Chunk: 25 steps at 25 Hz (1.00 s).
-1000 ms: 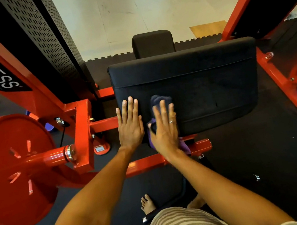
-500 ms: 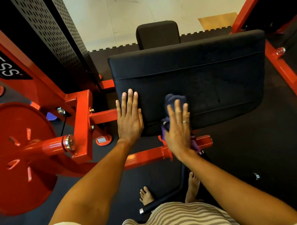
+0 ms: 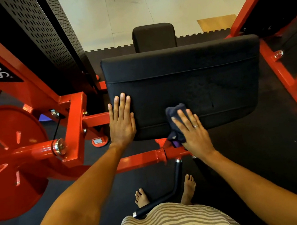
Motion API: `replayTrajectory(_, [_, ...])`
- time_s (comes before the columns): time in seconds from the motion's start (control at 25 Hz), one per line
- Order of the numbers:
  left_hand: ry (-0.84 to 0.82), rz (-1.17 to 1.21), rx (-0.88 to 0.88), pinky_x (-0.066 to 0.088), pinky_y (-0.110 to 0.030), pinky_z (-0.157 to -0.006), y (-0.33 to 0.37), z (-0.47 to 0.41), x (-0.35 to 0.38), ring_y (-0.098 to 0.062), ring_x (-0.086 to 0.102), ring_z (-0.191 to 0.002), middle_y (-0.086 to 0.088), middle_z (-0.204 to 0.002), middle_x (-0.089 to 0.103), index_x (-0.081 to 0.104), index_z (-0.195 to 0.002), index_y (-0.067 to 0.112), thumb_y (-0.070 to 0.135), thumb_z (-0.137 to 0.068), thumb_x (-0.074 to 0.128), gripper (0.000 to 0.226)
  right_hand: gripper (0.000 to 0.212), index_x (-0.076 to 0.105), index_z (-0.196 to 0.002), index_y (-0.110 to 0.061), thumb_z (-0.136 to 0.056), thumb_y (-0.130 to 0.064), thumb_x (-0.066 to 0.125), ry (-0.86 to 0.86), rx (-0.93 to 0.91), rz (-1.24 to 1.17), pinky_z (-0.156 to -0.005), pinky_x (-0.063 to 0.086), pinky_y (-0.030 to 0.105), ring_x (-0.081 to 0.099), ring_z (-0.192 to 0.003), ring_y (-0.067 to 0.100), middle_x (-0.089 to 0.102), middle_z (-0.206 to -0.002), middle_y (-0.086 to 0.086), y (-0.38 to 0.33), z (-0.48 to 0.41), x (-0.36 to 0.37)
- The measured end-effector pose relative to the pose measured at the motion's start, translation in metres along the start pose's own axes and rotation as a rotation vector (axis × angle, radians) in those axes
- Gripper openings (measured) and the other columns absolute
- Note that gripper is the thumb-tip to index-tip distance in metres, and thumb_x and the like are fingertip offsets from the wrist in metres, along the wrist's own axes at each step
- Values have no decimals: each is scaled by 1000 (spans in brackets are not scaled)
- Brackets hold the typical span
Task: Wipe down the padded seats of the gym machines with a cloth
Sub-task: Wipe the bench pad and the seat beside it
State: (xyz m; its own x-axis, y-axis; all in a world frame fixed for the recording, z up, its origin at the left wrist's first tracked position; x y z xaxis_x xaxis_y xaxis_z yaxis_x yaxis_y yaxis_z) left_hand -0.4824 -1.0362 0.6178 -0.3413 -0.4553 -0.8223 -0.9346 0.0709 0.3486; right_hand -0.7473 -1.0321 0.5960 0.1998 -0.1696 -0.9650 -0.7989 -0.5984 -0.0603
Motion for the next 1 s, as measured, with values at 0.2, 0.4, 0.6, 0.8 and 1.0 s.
replayTrajectory(0.2, [13,-22,-18,7,-52,-126,-1,-1,0,-27,6,-157,-9,-168,14,22,-160,9,15,-103,39,60,71,31,-160,-13,-97,-26,60,105,150,-93,-124,19,57,8,-156,40,17,-169,11,-43,-30,3])
replayTrajectory(0.4, [6,-45,0,8,-53,-126,-2,1,-2,-28,7,-157,-11,-168,15,22,-160,8,15,-104,39,59,86,30,-160,-16,-85,-12,72,79,-122,-38,-125,19,53,10,-156,37,18,-169,6,-49,-50,0])
replayTrajectory(0.6, [-15,-42,-6,6,-54,-126,4,1,0,-29,4,-157,-11,-169,12,19,-160,8,14,-103,38,60,88,35,-159,-18,-81,4,70,164,262,-127,-124,25,54,9,-157,36,17,-170,6,36,-39,-22])
replayTrajectory(0.8, [20,-44,-69,8,-55,-126,10,-1,-4,-32,11,-156,-14,-167,20,27,-157,4,9,-97,39,62,88,34,-158,-15,-82,-5,75,208,397,-239,-124,24,54,5,-157,37,14,-170,7,18,-91,-42])
replayTrajectory(1.0, [-1,-67,73,13,-53,-126,32,-23,-10,-32,26,-151,-13,-161,33,36,-154,5,7,-91,46,64,82,31,-160,-16,-87,-14,71,138,130,-161,-124,24,52,8,-157,35,17,-170,5,-30,-77,-25])
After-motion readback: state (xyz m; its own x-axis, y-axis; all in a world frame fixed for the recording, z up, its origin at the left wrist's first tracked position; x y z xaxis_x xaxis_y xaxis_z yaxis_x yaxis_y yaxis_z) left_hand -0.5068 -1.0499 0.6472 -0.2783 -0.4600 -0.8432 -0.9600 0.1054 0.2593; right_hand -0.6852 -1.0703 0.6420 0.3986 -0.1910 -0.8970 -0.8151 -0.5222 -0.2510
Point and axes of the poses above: each hand's wrist, its own z-axis away from the middle knuckle, its own x-axis out of the palm, y = z × x, the point moved 7 cm from there along -z, towards the middle knuckle
